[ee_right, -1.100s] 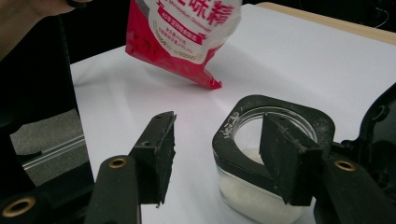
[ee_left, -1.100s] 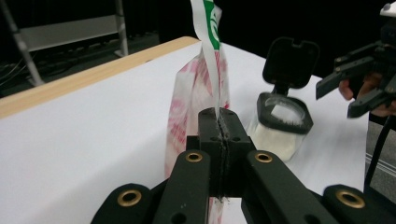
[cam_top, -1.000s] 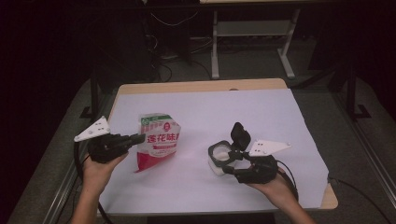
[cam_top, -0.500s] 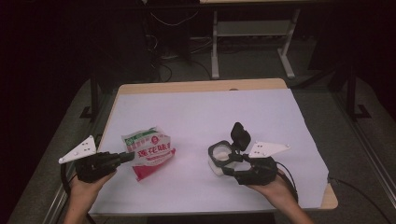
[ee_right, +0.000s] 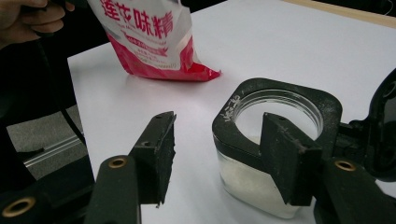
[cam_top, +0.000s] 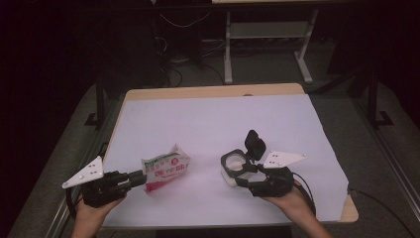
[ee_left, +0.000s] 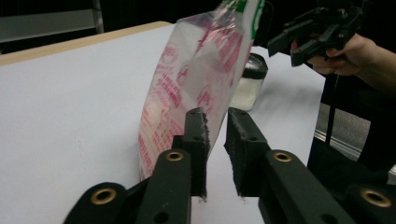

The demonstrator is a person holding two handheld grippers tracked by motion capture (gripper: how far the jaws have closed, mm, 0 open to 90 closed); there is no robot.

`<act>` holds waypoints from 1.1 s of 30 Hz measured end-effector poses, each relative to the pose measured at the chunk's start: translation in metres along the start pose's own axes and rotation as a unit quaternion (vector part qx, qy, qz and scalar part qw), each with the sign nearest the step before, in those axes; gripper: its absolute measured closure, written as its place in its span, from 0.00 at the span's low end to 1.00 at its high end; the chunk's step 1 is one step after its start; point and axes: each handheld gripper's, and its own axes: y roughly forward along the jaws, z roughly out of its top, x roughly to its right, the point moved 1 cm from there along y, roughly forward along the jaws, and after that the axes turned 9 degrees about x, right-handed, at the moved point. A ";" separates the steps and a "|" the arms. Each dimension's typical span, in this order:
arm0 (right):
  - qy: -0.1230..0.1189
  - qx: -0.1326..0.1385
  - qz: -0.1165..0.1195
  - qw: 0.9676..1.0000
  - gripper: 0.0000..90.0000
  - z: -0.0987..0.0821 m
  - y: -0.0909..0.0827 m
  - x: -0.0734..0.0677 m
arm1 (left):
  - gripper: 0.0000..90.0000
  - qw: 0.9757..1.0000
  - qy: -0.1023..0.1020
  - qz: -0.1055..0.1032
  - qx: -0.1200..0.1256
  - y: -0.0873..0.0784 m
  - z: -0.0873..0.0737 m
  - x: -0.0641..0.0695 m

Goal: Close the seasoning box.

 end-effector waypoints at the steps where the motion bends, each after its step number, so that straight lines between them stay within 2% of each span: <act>1: 0.000 -0.001 0.001 1.000 0.50 0.000 0.000 0.000 | 0.82 1.000 0.001 0.000 0.000 -0.001 -0.001 0.000; 5: 0.000 0.000 -0.002 1.000 0.50 -0.001 -0.001 0.001 | 0.77 1.000 0.000 0.002 0.006 -0.006 -0.002 -0.004; 8: 0.002 -0.002 -0.002 1.000 0.50 -0.002 -0.004 0.002 | 0.73 1.000 0.001 0.013 0.002 -0.007 -0.002 -0.007; 13: 0.004 -0.003 -0.008 1.000 0.50 -0.005 -0.011 0.005 | 0.59 0.999 -0.005 0.034 -0.006 0.004 -0.007 -0.019; 17: 0.002 -0.007 -0.015 1.000 0.51 -0.009 -0.019 0.007 | 0.47 0.999 0.002 0.051 -0.018 0.015 -0.012 -0.028; 19: 0.005 -0.007 -0.013 1.000 0.59 -0.011 -0.026 0.010 | 0.41 0.998 0.005 0.061 -0.022 0.021 -0.014 -0.033; 22: -0.001 -0.005 -0.025 1.000 0.77 -0.014 -0.037 0.015 | 0.32 0.997 0.003 0.076 -0.033 0.027 -0.018 -0.040; 26: 0.003 0.008 -0.056 0.998 0.99 -0.014 -0.048 0.033 | 0.24 0.995 -0.003 0.094 -0.037 0.027 -0.023 -0.046; 30: 0.010 0.017 -0.092 0.996 1.00 -0.011 -0.050 0.057 | 0.20 0.994 -0.004 0.108 -0.034 0.023 -0.026 -0.049; 33: 0.013 0.026 -0.109 0.994 1.00 -0.004 -0.047 0.069 | 0.19 0.993 -0.009 0.117 -0.028 0.020 -0.027 -0.050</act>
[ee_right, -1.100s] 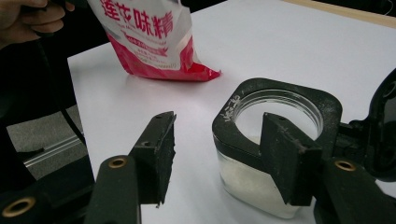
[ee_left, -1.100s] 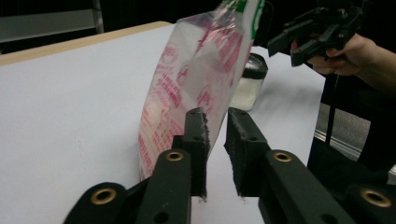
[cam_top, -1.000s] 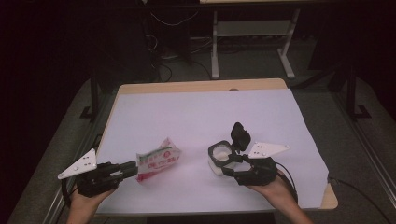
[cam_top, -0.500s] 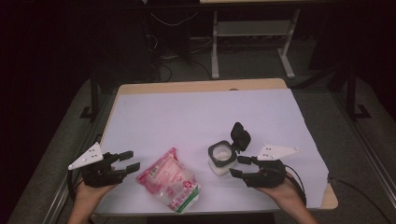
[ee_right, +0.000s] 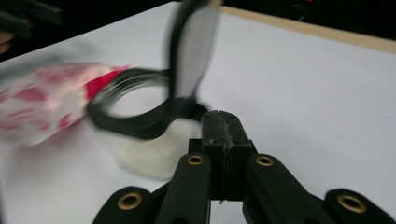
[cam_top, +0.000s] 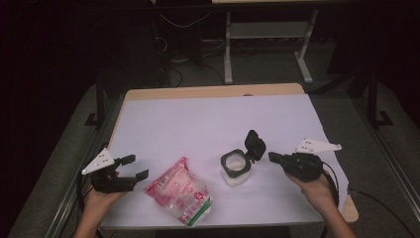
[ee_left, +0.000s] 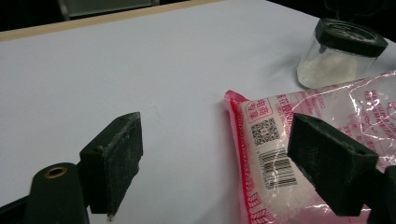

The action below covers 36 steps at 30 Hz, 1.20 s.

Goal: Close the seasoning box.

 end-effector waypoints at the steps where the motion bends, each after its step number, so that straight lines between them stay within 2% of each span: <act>1: 0.004 0.004 -0.003 1.000 1.00 0.003 0.002 0.003 | 0.19 1.000 -0.002 0.002 0.002 -0.001 0.000 -0.001; 7: 0.004 0.021 -0.012 1.000 1.00 0.020 0.016 0.012 | 0.16 1.000 -0.002 0.009 -0.001 -0.002 -0.002 -0.001; 13: 0.007 0.026 0.004 1.000 1.00 0.026 0.026 0.011 | 0.14 1.000 0.000 0.018 -0.008 -0.001 -0.006 -0.001; 22: -0.003 0.026 0.040 0.999 1.00 0.029 0.033 -0.009 | 0.14 0.999 -0.005 0.030 -0.013 -0.002 -0.014 -0.002; 29: -0.019 0.016 0.073 0.997 1.00 0.028 0.040 -0.026 | 0.15 1.000 -0.008 0.023 -0.018 -0.001 -0.015 -0.001; 32: -0.028 0.019 0.068 0.997 1.00 0.028 0.039 -0.028 | 0.15 1.000 -0.007 0.021 -0.020 -0.001 -0.015 0.000; 36: -0.019 0.028 0.053 0.998 1.00 0.028 0.031 -0.020 | 0.15 1.000 -0.007 0.020 -0.020 -0.002 -0.015 0.001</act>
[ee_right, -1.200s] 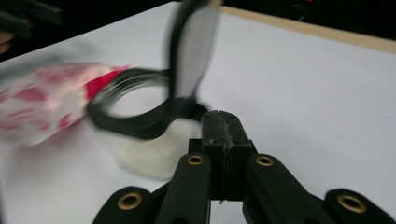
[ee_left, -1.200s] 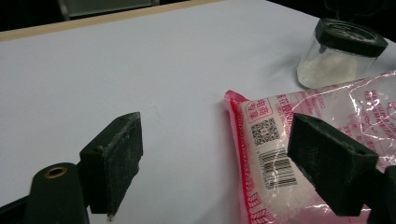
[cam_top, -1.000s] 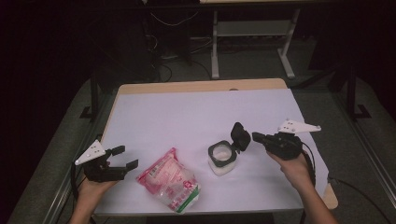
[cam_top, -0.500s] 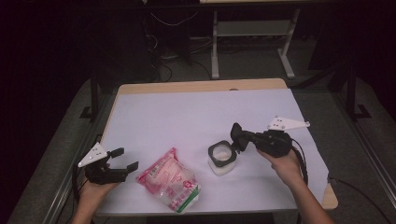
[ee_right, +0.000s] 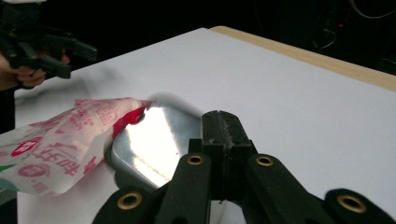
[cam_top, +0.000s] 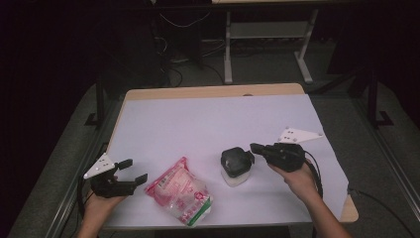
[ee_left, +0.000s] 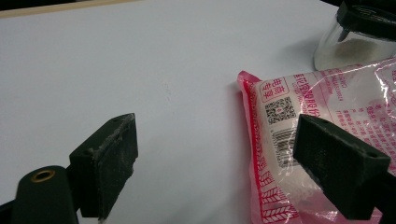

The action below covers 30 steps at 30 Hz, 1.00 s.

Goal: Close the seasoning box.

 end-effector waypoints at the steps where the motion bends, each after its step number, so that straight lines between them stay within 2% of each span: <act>1: 0.003 0.000 -0.004 1.000 1.00 0.000 -0.002 0.002 | 0.15 1.000 0.000 0.000 0.000 0.000 0.000 0.000; 5: 0.005 0.001 -0.018 1.000 1.00 -0.006 -0.011 0.011 | 0.15 1.000 -0.003 0.001 0.001 -0.001 -0.001 0.001; 9: 0.020 -0.008 -0.036 0.999 0.97 -0.015 -0.022 0.018 | 0.15 1.000 0.000 0.002 -0.005 -0.002 -0.002 0.001; 14: 0.031 -0.018 -0.056 0.998 0.87 -0.028 -0.033 0.024 | 0.15 1.000 0.003 0.009 -0.009 -0.004 -0.004 0.000; 18: 0.040 -0.028 -0.074 0.996 0.72 -0.037 -0.036 0.028 | 0.15 1.000 0.001 0.011 -0.011 -0.007 -0.007 -0.001; 24: 0.050 -0.023 -0.101 0.993 0.50 -0.051 -0.047 0.031 | 0.15 1.000 -0.002 0.013 -0.007 -0.010 -0.008 -0.002; 29: 0.063 -0.018 -0.118 0.991 0.35 -0.068 -0.060 0.031 | 0.15 1.000 0.007 0.013 -0.010 -0.009 -0.009 0.000; 30: 0.065 -0.015 -0.121 0.990 0.31 -0.071 -0.063 0.031 | 0.15 1.000 0.004 0.013 -0.011 -0.009 -0.009 0.000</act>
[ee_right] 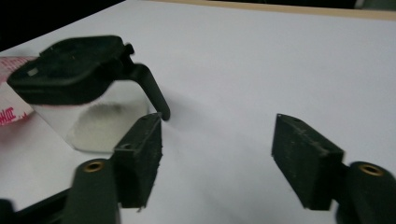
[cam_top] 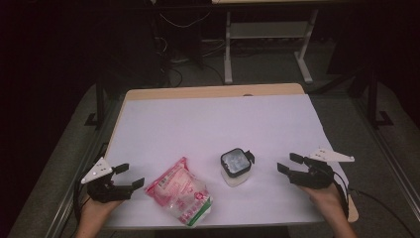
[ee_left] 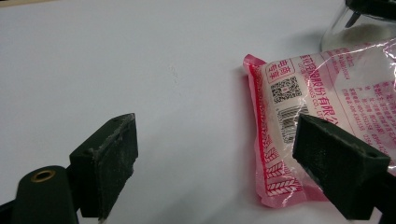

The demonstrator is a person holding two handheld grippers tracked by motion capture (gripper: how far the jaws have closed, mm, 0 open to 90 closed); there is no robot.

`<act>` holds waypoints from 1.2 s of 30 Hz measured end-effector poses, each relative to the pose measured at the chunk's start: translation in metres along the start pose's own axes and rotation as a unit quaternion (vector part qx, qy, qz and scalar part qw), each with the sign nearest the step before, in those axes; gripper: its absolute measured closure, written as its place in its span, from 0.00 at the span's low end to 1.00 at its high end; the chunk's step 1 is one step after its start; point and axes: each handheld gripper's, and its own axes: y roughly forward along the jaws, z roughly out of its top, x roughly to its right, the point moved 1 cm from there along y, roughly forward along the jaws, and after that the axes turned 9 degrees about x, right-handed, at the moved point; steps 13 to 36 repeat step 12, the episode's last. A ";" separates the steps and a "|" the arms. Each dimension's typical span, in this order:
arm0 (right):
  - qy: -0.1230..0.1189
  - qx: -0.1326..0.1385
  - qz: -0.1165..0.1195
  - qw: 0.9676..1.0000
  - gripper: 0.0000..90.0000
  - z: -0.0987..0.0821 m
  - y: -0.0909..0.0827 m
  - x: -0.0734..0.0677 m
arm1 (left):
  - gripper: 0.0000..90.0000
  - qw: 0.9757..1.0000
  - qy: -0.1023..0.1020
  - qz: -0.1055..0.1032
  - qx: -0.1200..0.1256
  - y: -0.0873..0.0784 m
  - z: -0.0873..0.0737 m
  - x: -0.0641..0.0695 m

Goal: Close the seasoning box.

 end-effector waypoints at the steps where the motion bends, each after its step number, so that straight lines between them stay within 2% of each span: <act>1: 0.001 0.004 -0.004 1.000 0.28 -0.003 -0.003 0.001 | 0.15 1.000 0.002 -0.001 -0.001 0.000 0.000 0.000; 4: 0.006 0.017 -0.016 1.000 0.19 -0.010 -0.006 0.007 | 0.15 1.000 0.005 -0.003 -0.002 0.002 -0.001 0.001; 6: 0.005 0.015 -0.013 1.000 0.15 -0.012 -0.002 0.012 | 0.15 1.000 0.005 -0.003 -0.006 0.003 -0.002 0.001; 10: -0.005 0.004 -0.022 1.000 0.14 -0.018 0.002 0.020 | 0.15 1.000 0.011 -0.005 -0.012 0.005 -0.003 0.001; 12: -0.006 0.007 -0.026 1.000 0.14 -0.018 0.001 0.022 | 0.15 1.000 0.012 -0.005 -0.014 0.006 -0.003 0.001; 36: -0.006 0.007 -0.026 1.000 0.14 -0.018 0.001 0.022 | 0.15 1.000 0.012 -0.005 -0.014 0.006 -0.003 0.001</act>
